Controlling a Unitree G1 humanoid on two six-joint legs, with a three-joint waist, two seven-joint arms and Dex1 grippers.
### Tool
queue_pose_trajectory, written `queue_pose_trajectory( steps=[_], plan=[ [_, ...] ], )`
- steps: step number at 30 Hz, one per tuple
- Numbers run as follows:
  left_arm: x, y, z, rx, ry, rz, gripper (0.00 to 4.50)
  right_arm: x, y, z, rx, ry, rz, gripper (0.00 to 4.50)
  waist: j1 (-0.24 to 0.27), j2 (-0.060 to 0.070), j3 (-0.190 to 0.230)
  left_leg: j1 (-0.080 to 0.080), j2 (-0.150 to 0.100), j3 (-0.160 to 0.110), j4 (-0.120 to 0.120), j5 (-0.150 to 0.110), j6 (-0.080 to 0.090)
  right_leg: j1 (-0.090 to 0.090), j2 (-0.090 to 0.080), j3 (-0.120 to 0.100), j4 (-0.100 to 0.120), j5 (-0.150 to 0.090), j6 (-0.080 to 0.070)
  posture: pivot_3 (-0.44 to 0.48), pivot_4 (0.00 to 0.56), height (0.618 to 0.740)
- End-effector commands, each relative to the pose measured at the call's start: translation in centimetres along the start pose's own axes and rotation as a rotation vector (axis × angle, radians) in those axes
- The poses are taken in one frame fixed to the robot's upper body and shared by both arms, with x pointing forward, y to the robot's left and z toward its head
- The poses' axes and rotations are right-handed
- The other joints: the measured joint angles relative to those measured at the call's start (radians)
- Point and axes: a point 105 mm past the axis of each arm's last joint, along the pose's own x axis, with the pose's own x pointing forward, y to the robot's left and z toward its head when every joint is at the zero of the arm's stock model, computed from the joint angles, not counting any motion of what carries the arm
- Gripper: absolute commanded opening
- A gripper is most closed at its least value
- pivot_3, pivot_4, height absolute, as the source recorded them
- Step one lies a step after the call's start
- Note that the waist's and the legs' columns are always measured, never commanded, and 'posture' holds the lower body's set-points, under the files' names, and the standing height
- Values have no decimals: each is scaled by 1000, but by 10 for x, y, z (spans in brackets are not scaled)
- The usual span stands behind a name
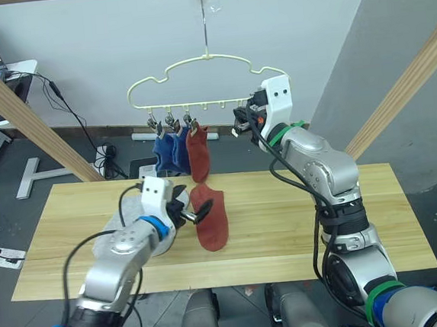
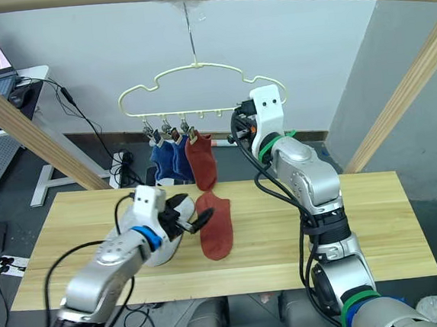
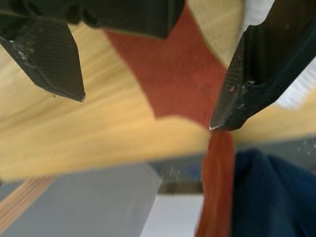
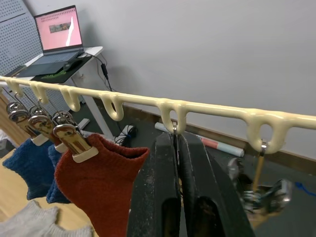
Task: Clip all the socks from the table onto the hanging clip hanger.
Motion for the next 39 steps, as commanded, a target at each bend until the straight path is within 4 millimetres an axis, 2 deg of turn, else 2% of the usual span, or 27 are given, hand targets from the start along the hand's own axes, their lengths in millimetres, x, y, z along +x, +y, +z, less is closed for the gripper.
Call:
queue_pose_trajectory(
  steps=[1,6,9,12,14,20,22,25,28,32,35,39],
  plan=[
    [21,-2,-12,75,26,15,4485,-5,0,2,4,1,-8,0,1,0,0,0,0,0,0,0,0,0,0,0,0,0,0,-61,272,740],
    [45,-5,-31,116,88,-19,4485,-8,2,-1,11,12,-15,0,-2,0,0,0,0,0,1,0,0,0,0,0,1,0,0,-73,272,740],
    [53,-9,-41,136,130,-64,4485,-8,3,-2,13,13,-16,0,-5,0,0,0,0,0,1,0,0,0,0,-1,1,0,0,-82,267,740],
    [54,-10,-56,131,197,-91,3880,-9,4,-2,14,12,-17,0,-7,0,0,0,0,-1,1,0,0,1,0,-1,1,0,0,-92,262,740],
    [52,-11,-63,87,230,-96,3263,-9,5,0,15,7,-16,0,-10,0,0,0,0,-1,2,0,0,1,0,-1,1,0,1,-94,259,740],
    [45,-21,-59,56,183,-152,1533,-9,0,2,7,4,-21,0,-18,0,-1,0,0,-1,4,0,0,2,0,-1,1,1,2,-88,251,740],
    [42,-28,-52,41,136,-182,919,-10,-2,2,4,7,-19,0,-19,0,-1,0,0,-1,5,0,0,2,0,-1,1,1,2,-84,247,740],
    [35,-41,-18,-18,-43,-208,29,-11,-10,2,41,37,-6,0,-20,0,-1,0,0,-1,5,0,0,2,0,0,1,1,2,-78,244,740],
    [27,-46,11,-56,-179,-198,29,-11,-19,4,141,77,-7,0,-18,0,-1,-2,0,-1,6,0,0,1,-1,-1,2,1,2,-77,242,740],
    [7,-63,60,-26,-388,-222,29,-11,-31,13,278,121,-14,0,-21,0,-1,-3,0,-1,8,0,0,2,-1,0,2,2,3,-73,240,740],
    [-2,-69,81,27,-463,-212,29,-13,-35,15,358,158,-6,0,-20,0,-1,-3,-1,-1,9,0,0,2,-1,0,1,2,3,-67,240,740],
    [-1,-68,103,30,-531,-171,29,-13,-40,11,479,220,-5,0,-19,0,-1,-3,-1,-1,9,0,1,2,0,0,1,2,3,-53,237,740]
  ],
)
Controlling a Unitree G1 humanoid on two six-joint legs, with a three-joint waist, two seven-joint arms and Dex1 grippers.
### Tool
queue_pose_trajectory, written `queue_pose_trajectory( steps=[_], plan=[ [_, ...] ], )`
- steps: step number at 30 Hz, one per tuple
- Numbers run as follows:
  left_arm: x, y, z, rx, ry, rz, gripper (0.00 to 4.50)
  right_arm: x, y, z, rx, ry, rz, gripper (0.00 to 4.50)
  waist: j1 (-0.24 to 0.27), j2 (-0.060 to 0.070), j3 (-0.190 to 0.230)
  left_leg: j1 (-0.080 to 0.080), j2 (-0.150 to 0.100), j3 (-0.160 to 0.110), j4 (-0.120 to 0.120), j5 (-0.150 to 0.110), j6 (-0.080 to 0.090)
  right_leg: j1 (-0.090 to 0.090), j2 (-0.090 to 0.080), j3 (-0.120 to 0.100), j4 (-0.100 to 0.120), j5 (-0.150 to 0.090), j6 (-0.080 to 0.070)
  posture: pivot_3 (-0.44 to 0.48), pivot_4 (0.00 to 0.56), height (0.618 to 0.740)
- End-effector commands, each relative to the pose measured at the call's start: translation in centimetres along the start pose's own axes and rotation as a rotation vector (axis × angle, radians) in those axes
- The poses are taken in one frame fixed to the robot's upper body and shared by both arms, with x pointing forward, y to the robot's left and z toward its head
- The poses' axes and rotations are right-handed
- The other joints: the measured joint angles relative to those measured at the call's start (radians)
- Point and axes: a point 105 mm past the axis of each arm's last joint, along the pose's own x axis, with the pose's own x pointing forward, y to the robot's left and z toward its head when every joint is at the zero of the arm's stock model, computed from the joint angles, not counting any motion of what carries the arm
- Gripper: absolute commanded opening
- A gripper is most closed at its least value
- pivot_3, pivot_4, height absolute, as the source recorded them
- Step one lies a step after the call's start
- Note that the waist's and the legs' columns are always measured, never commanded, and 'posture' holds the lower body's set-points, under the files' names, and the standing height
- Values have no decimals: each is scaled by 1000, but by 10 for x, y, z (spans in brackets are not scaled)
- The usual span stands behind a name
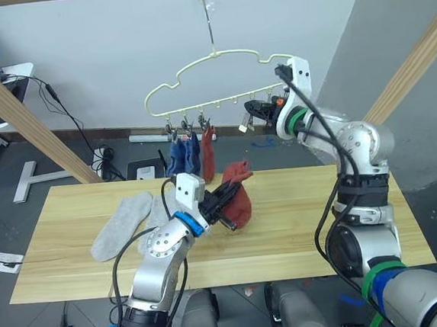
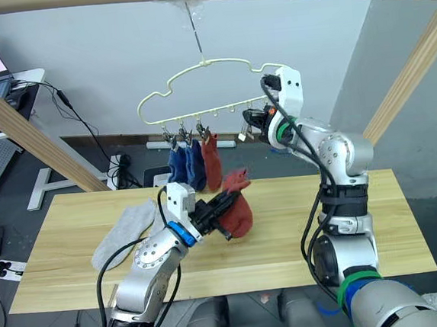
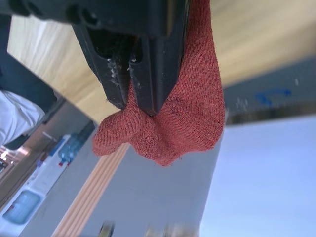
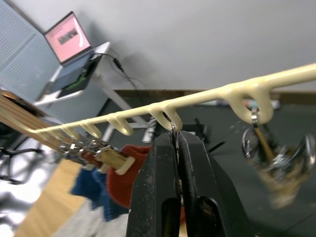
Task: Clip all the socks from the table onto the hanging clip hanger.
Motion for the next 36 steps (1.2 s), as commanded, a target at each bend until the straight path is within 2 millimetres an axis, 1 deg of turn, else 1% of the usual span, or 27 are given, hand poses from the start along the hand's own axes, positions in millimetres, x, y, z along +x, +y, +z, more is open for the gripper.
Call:
queue_pose_trajectory(
  steps=[1,5,10,16,24,25,26,29,31,32,34,35,36],
  plan=[
    [9,-1,28,40,-102,26,29,-3,-13,-3,121,58,-35,0,2,0,0,0,0,0,0,0,0,0,0,0,0,0,0,-53,237,740],
    [13,1,37,36,-131,41,29,-2,-13,-1,188,74,-34,0,3,0,0,-2,0,-1,2,0,0,0,0,0,-1,1,1,-53,237,740],
    [14,4,37,40,-130,38,29,-3,-8,-5,269,124,-7,0,4,0,0,-3,0,-1,2,0,0,-1,0,-1,-1,1,1,-53,237,740],
    [17,7,37,40,-130,36,29,-6,-2,-9,306,165,15,0,4,0,0,-3,-1,-2,2,0,0,-1,0,-2,-1,1,1,-60,241,740],
    [24,11,41,59,-151,38,29,-8,3,-9,322,184,37,0,3,0,0,-4,-1,-2,2,0,0,-1,0,-2,-2,1,2,-62,251,740],
    [24,11,41,59,-151,36,0,-8,3,-9,323,184,44,509,3,0,0,-5,-1,-2,2,0,0,-1,0,-2,-2,1,2,-62,251,740],
    [24,11,41,60,-151,34,0,-8,4,-8,325,184,50,735,2,0,0,-5,-1,-2,2,0,0,-1,0,-2,-2,1,2,-62,251,740],
    [23,10,40,59,-148,30,0,-9,5,-5,331,174,65,1924,1,0,0,-6,0,-3,2,0,1,-3,1,-2,-2,1,1,-65,253,740],
    [23,9,39,60,-143,26,0,-11,6,0,338,164,88,2626,-1,0,0,-8,0,-3,2,0,1,-4,1,-2,-2,1,1,-64,254,740],
    [22,8,38,62,-139,24,0,-14,7,2,336,162,103,3030,-2,0,0,-8,0,-3,2,0,1,-5,1,-2,-2,1,1,-67,254,740],
    [23,9,34,76,-118,27,0,-21,12,8,315,157,160,3607,-2,0,0,-8,0,-3,1,0,1,-5,1,-2,-2,1,1,-72,254,740],
    [23,10,32,77,-108,35,0,-25,13,11,293,152,183,4083,-2,0,0,-9,0,-3,1,0,1,-5,1,-2,-2,1,1,-76,253,740],
    [23,12,30,76,-99,44,0,-30,15,14,254,146,208,4331,-2,0,0,-9,0,-3,1,0,1,-5,1,-2,-2,1,1,-76,253,740]
  ],
)
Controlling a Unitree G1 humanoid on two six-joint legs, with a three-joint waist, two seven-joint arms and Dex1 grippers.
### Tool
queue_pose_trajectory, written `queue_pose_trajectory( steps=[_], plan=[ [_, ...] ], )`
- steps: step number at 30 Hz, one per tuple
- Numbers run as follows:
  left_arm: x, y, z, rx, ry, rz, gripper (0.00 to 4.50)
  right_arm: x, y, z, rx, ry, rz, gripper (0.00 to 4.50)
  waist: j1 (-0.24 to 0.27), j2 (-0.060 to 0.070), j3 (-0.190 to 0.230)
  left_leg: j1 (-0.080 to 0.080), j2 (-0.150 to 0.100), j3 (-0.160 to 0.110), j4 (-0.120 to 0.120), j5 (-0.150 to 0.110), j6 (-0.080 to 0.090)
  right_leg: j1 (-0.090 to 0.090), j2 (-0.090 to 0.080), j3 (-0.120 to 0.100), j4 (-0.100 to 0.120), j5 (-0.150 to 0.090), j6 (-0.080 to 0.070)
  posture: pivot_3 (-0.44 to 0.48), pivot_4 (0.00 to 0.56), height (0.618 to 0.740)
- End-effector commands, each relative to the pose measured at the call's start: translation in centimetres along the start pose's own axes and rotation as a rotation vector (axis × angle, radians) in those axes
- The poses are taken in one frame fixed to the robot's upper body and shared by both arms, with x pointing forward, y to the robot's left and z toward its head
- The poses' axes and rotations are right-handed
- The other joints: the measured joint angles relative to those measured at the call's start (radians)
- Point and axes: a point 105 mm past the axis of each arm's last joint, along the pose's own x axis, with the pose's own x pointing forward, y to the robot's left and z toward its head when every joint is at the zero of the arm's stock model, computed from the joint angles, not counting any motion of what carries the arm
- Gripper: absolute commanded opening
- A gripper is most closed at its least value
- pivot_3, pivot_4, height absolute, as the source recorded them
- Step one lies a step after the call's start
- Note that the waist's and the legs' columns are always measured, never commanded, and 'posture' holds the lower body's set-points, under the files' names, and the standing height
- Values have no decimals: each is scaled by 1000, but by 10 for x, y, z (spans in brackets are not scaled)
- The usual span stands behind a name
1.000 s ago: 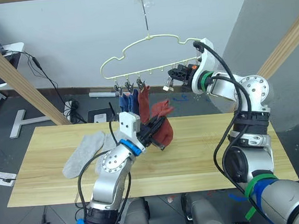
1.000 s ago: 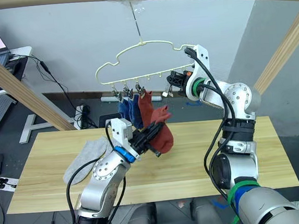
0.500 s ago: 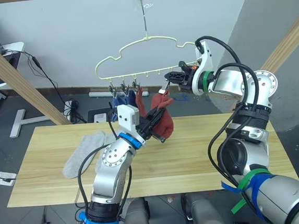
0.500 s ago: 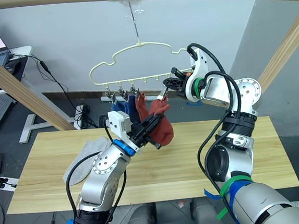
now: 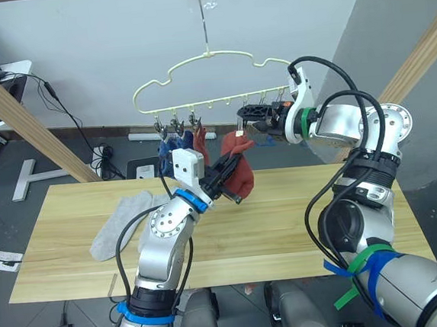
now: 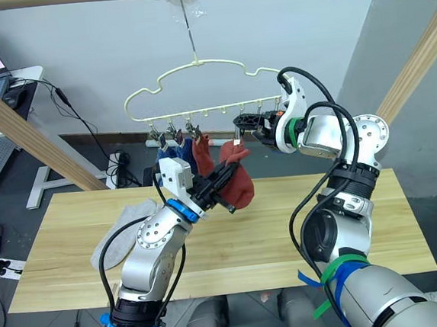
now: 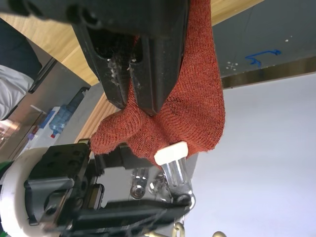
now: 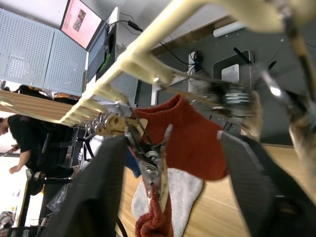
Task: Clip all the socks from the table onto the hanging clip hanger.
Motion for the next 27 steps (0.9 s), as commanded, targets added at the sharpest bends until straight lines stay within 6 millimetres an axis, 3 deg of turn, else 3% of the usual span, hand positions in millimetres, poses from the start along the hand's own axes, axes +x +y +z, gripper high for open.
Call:
queue_pose_trajectory(
  steps=[1,2,8,16,19,21,22,23,27],
  plan=[
    [1,0,2,21,-5,4,0,-20,24,10,-131,-29,127,4471,0,0,0,0,0,0,0,0,0,0,0,0,0,0,0,-81,255,740],
    [2,2,0,11,4,7,0,-25,25,9,-175,-25,134,4471,-1,0,0,0,0,0,0,0,0,0,0,0,-1,0,0,-83,258,740],
    [-5,8,-8,-51,50,-22,1672,-41,31,-9,-390,-36,128,4500,-12,0,0,0,0,0,0,0,1,0,1,0,-1,0,0,-93,263,740],
    [-37,27,-6,-22,146,-54,4147,-29,28,-35,-832,-268,-49,4500,-31,2,1,0,1,-1,0,0,0,-1,1,0,0,-3,6,-87,270,740],
    [-52,29,8,2,156,-95,4191,-22,23,-40,-918,-373,-116,3867,-32,2,2,0,1,0,0,0,0,-2,1,1,0,-3,6,-79,271,740],
    [-59,30,18,15,157,-107,4191,-19,17,-41,-956,-417,-172,3193,-30,3,2,0,1,-1,0,0,0,-2,1,1,0,-3,6,-73,274,740],
    [-61,31,22,15,156,-107,4191,-18,15,-41,-947,-439,-195,2875,-29,3,3,0,1,-1,0,0,0,-2,1,0,0,-3,6,-73,274,740],
    [-63,32,24,14,157,-108,4191,-18,13,-41,-937,-454,-210,2875,-28,3,3,0,1,-1,0,0,0,-2,1,1,0,-3,6,-73,274,740],
    [-66,33,36,30,150,-111,4191,-16,7,-37,-938,-506,-259,1763,-26,3,3,0,1,-1,0,0,0,-1,0,1,0,-3,6,-65,273,740]
  ],
)
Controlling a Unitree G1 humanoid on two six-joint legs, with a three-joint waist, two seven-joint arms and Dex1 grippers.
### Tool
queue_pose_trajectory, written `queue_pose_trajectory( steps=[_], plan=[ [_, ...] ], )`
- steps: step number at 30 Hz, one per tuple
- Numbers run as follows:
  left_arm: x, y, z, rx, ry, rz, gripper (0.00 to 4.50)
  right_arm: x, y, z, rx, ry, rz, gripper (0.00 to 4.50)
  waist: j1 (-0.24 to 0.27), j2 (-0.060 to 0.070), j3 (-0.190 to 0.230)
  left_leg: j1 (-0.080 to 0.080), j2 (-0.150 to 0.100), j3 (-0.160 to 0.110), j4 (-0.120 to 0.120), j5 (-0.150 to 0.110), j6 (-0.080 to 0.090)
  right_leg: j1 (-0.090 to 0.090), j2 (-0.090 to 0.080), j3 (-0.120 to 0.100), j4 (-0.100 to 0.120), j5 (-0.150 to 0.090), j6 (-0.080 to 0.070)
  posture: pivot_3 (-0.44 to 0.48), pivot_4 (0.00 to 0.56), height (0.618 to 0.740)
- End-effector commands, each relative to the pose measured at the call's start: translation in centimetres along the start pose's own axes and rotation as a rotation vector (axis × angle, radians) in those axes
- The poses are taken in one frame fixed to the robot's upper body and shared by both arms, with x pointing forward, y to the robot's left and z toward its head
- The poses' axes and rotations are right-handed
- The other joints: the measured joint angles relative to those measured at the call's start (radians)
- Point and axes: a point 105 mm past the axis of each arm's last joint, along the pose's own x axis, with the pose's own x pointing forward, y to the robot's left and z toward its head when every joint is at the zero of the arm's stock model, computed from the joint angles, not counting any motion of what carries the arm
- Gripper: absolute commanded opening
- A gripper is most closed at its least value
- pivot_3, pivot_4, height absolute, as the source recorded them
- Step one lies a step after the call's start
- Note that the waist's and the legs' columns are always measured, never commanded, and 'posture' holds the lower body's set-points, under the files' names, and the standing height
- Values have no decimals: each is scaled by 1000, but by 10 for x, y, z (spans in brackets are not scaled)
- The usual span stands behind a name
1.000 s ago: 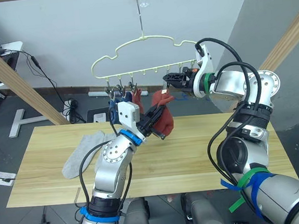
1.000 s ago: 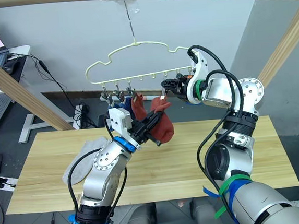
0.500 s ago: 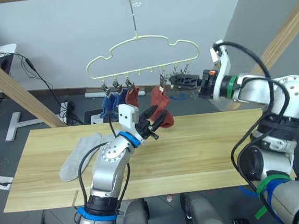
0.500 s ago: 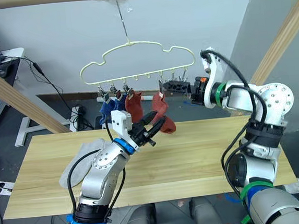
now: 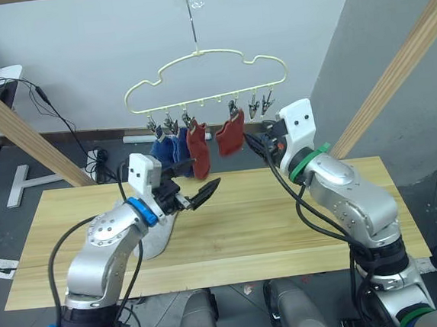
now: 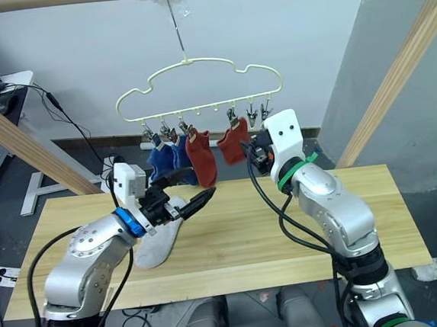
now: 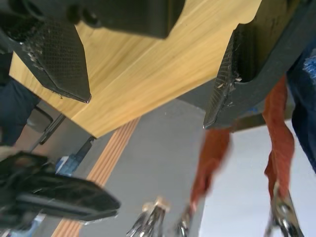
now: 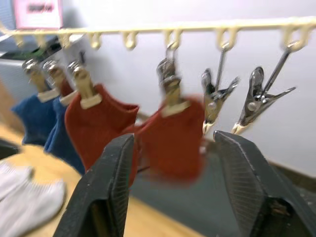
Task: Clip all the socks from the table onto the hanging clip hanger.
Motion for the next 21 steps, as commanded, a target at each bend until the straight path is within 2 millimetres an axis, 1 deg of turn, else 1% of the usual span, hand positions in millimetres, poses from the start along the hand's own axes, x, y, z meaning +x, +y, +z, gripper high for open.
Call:
queue_pose_trajectory(
  steps=[1,2,3,8,15,18,21],
  plan=[
    [-3,-5,18,28,-44,-24,4191,0,-7,10,-39,-71,-67,1423,1,0,0,0,0,0,0,0,0,0,0,0,0,0,0,-60,274,740],
    [-3,-5,20,31,-47,-23,4191,1,-8,10,-41,-75,-79,1000,1,0,0,0,0,0,0,0,0,0,0,0,0,0,0,-60,274,740],
    [-3,-5,23,34,-52,-20,4191,3,-9,9,-47,-75,-91,737,1,0,0,0,0,0,0,0,0,0,0,0,0,0,0,-60,274,740],
    [-2,-6,27,37,-61,-14,4191,9,-12,6,-51,-79,-122,737,3,0,0,0,0,0,0,0,0,0,0,0,0,0,0,-46,272,740],
    [-5,-8,28,37,-64,-1,4191,16,-6,7,-30,-97,-116,737,5,0,0,0,0,0,0,0,0,0,0,0,0,0,0,-32,268,740],
    [-7,-8,29,38,-65,3,4191,16,-6,7,-26,-102,-119,1262,9,0,0,0,0,0,0,0,0,0,0,0,0,0,0,-26,268,740],
    [-8,-8,30,37,-64,6,4191,17,-7,7,-23,-102,-124,2297,14,0,0,0,0,0,0,0,0,0,0,0,0,0,0,-23,267,740]
  ],
)
